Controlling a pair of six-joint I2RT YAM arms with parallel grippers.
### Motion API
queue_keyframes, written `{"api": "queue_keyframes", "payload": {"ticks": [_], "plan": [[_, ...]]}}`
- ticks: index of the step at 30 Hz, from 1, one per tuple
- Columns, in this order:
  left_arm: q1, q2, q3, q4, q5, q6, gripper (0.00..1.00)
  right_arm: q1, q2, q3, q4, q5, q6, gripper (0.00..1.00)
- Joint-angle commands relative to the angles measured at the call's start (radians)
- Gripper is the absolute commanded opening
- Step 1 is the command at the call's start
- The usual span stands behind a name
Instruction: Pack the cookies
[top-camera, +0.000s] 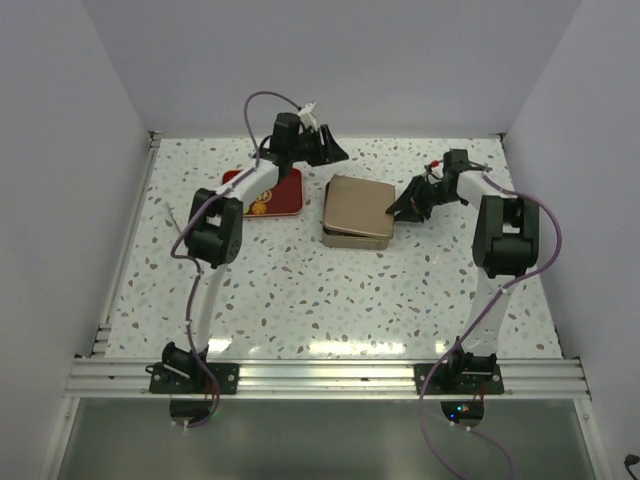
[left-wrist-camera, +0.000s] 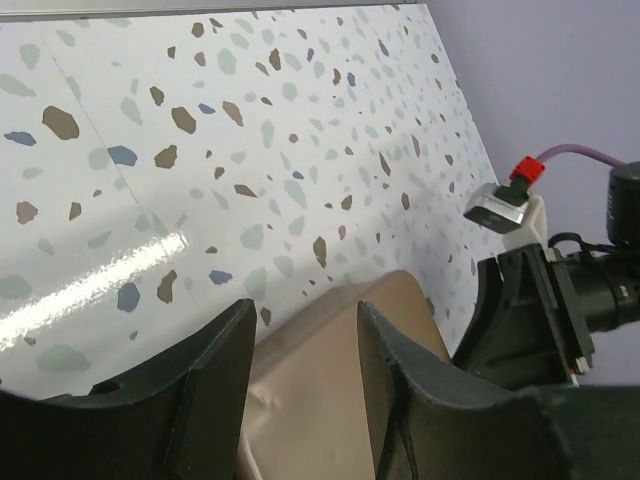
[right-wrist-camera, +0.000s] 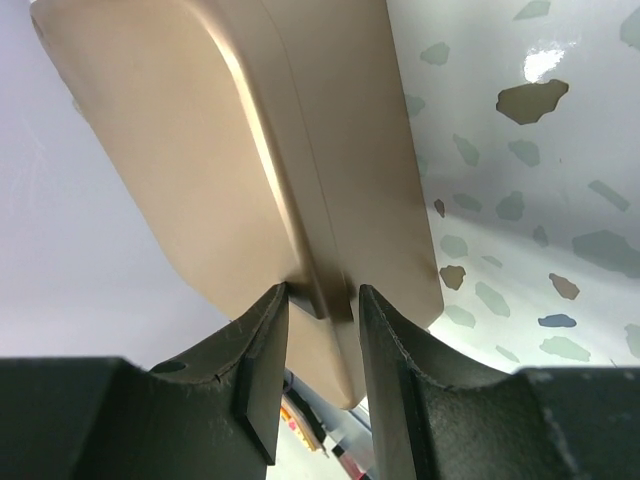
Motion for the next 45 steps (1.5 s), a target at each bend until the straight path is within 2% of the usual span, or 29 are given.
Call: {"api": "queue_keyframes", "payload": {"ticks": [1,8,12,15,22,28,35,41,45], "plan": [[0.003,0.120,0.180,-0.016,0.005,-0.034,0.50,0.021,0.037,0.030,-0.090,0.077,-0.057,0.37],[0.003,0.278,0.320,0.070,0.074,-0.074,0.54,0.054,0.074,0.151,-0.159,0.090,-0.084,0.37],[0.003,0.305,0.345,0.104,0.163,-0.096,0.50,0.071,0.082,0.168,-0.179,0.090,-0.090,0.37],[0.003,0.274,0.297,0.105,0.213,-0.069,0.46,0.077,0.079,0.167,-0.178,0.084,-0.082,0.37],[0.006,0.104,0.034,0.053,0.230,0.051,0.42,0.103,0.065,0.177,-0.187,0.099,-0.080,0.37],[0.008,-0.020,-0.140,0.007,0.195,0.131,0.39,0.117,0.062,0.226,-0.211,0.110,-0.071,0.45],[0.023,-0.085,-0.220,-0.007,0.154,0.153,0.40,0.138,0.018,0.231,-0.239,0.117,-0.070,0.47],[0.032,-0.125,-0.243,-0.019,0.108,0.165,0.50,0.149,-0.045,0.165,-0.239,0.119,-0.064,0.48],[0.049,-0.182,-0.275,-0.082,-0.034,0.147,0.64,0.152,-0.064,0.131,-0.236,0.126,-0.068,0.48]]}}
